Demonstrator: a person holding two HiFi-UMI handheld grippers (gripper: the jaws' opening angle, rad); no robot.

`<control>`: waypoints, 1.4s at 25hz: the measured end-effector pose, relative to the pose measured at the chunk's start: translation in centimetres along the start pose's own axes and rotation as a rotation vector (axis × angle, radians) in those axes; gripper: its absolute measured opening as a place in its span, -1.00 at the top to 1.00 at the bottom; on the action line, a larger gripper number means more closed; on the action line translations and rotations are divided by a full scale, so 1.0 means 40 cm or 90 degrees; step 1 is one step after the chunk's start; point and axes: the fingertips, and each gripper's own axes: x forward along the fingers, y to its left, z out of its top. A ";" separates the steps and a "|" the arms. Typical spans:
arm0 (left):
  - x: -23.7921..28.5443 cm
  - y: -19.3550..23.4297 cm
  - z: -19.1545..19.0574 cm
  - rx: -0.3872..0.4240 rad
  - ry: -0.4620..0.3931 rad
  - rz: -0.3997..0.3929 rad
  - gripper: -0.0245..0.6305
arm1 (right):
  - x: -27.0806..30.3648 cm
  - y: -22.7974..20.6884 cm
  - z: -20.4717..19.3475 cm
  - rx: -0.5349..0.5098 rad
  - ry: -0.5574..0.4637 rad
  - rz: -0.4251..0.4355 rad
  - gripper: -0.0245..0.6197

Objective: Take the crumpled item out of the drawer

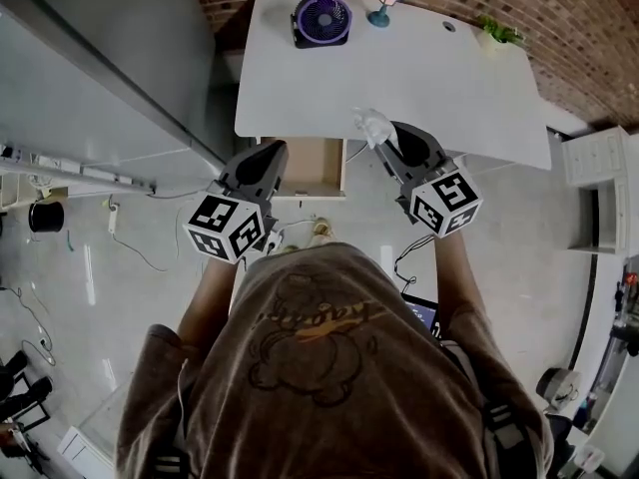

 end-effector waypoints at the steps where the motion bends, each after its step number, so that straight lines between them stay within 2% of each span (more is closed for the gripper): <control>1: 0.002 -0.002 0.001 0.003 -0.004 -0.001 0.90 | -0.009 -0.003 -0.008 0.011 -0.003 -0.004 0.63; 9: 0.008 0.006 -0.034 0.003 -0.013 0.012 0.90 | -0.027 0.035 -0.076 0.099 -0.027 0.005 0.63; 19: -0.007 0.041 -0.086 -0.014 -0.002 0.034 0.90 | -0.012 0.080 -0.180 0.170 -0.003 0.018 0.63; 26: -0.006 0.051 -0.103 -0.014 0.010 0.030 0.90 | -0.003 0.081 -0.190 0.175 0.000 0.022 0.63; 30: 0.001 0.035 -0.104 -0.011 0.017 0.010 0.90 | 0.001 0.087 -0.193 0.164 0.013 0.035 0.63; 35: 0.003 0.031 -0.099 -0.016 0.017 0.009 0.90 | 0.002 0.095 -0.185 0.158 0.017 0.054 0.63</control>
